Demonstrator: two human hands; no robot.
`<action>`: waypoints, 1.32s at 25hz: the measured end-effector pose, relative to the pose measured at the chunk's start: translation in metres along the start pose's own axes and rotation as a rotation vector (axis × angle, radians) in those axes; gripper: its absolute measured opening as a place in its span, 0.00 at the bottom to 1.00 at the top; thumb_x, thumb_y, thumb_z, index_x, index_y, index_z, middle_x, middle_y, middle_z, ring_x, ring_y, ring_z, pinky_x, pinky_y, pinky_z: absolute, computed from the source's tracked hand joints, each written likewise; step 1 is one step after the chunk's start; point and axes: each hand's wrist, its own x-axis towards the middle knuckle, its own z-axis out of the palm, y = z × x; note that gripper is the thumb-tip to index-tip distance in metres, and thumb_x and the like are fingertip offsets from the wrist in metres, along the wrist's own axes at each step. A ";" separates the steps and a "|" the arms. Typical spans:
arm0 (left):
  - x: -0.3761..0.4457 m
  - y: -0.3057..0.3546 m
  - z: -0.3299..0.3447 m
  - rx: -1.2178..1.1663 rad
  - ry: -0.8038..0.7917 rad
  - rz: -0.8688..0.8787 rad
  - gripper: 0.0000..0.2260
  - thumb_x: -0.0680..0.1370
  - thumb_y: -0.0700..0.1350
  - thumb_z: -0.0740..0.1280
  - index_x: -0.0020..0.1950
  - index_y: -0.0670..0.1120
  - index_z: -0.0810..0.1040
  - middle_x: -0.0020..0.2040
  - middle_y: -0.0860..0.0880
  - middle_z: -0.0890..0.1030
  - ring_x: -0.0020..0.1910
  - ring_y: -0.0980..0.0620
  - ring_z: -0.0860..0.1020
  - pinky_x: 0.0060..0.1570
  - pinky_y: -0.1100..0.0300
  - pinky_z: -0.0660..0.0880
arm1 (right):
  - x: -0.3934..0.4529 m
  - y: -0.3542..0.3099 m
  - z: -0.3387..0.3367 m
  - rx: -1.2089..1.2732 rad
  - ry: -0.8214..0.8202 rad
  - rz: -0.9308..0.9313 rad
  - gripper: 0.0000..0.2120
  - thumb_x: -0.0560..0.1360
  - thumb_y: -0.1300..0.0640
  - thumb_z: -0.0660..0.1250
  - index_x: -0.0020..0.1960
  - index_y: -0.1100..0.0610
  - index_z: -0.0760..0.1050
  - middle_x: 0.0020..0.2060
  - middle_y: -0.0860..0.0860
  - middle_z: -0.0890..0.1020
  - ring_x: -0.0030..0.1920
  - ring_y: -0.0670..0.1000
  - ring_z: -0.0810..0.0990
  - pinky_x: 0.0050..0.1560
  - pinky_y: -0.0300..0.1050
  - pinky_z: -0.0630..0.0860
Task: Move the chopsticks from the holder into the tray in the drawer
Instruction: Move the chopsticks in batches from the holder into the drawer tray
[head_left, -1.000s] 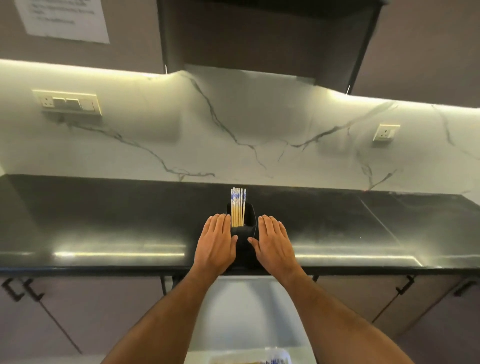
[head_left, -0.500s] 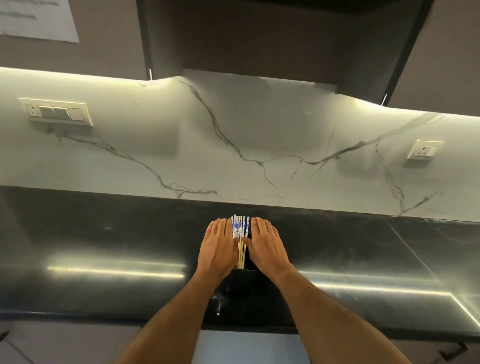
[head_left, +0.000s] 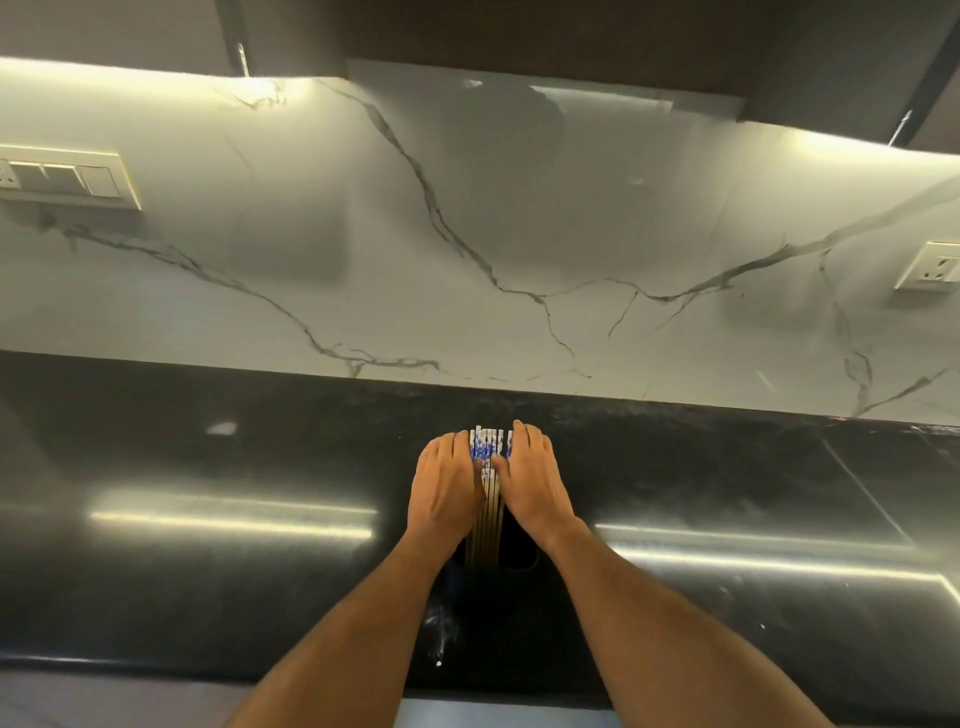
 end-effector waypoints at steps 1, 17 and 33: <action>0.004 -0.001 0.005 -0.039 -0.023 -0.046 0.10 0.83 0.48 0.61 0.60 0.44 0.76 0.54 0.48 0.81 0.51 0.52 0.78 0.57 0.57 0.76 | 0.004 0.001 0.004 0.041 0.006 0.031 0.29 0.83 0.53 0.63 0.79 0.61 0.58 0.71 0.56 0.70 0.71 0.53 0.69 0.71 0.47 0.69; 0.017 0.005 0.013 -0.307 -0.059 -0.439 0.06 0.83 0.45 0.65 0.47 0.46 0.75 0.44 0.50 0.79 0.36 0.57 0.74 0.30 0.67 0.64 | 0.011 -0.006 0.011 0.340 0.162 0.205 0.16 0.72 0.60 0.78 0.59 0.58 0.81 0.46 0.50 0.87 0.45 0.45 0.86 0.42 0.36 0.82; 0.007 0.054 -0.054 -0.543 0.087 -0.353 0.04 0.82 0.41 0.66 0.52 0.46 0.81 0.42 0.53 0.82 0.40 0.58 0.80 0.39 0.63 0.76 | -0.026 -0.051 -0.050 0.629 0.294 0.121 0.14 0.72 0.66 0.76 0.56 0.58 0.84 0.45 0.49 0.87 0.45 0.42 0.85 0.50 0.35 0.81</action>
